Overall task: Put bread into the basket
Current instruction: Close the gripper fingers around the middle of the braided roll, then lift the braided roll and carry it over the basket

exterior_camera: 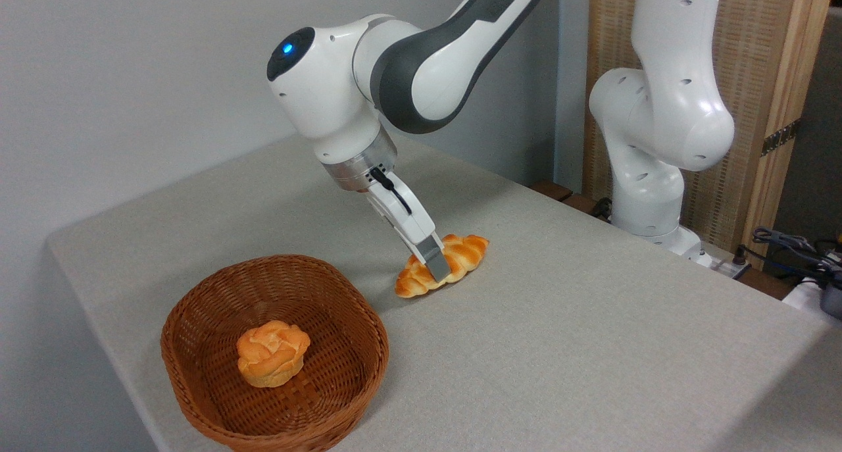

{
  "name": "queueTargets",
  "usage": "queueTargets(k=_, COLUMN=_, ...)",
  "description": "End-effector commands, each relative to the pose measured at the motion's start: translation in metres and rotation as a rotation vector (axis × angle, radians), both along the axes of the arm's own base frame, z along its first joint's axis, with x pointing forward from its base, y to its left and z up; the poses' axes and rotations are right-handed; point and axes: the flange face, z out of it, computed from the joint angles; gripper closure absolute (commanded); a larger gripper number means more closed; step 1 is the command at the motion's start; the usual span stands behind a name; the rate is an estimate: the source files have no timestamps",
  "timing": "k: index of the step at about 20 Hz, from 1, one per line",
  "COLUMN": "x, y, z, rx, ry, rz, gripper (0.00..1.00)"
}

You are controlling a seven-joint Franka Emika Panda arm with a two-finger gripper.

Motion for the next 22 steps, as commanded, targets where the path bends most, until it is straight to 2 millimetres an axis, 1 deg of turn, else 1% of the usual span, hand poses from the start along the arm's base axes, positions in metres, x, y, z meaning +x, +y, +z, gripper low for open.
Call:
queueTargets(k=1, x=0.002, y=0.002, z=0.017, rx=0.015, ry=-0.009, rz=0.000, gripper=0.39)
queueTargets(k=7, x=0.016, y=0.005, z=0.047, rx=0.001, ry=-0.056, rz=-0.001, gripper=0.39)
queueTargets(k=10, x=0.024, y=0.006, z=0.065, rx=0.019, ry=-0.102, rz=-0.014, gripper=0.38)
queueTargets(k=11, x=0.027, y=0.007, z=0.072, rx=0.018, ry=-0.118, rz=-0.013, gripper=0.37)
queueTargets(k=15, x=0.041, y=0.015, z=0.102, rx=0.004, ry=-0.188, rz=0.008, gripper=0.37)
queueTargets(k=18, x=0.051, y=0.017, z=0.119, rx=-0.002, ry=-0.241, rz=0.017, gripper=0.37)
queueTargets(k=19, x=0.055, y=0.021, z=0.122, rx=-0.006, ry=-0.264, rz=0.027, gripper=0.37)
queueTargets(k=22, x=0.064, y=0.021, z=0.130, rx=-0.026, ry=-0.349, rz=0.034, gripper=0.37)
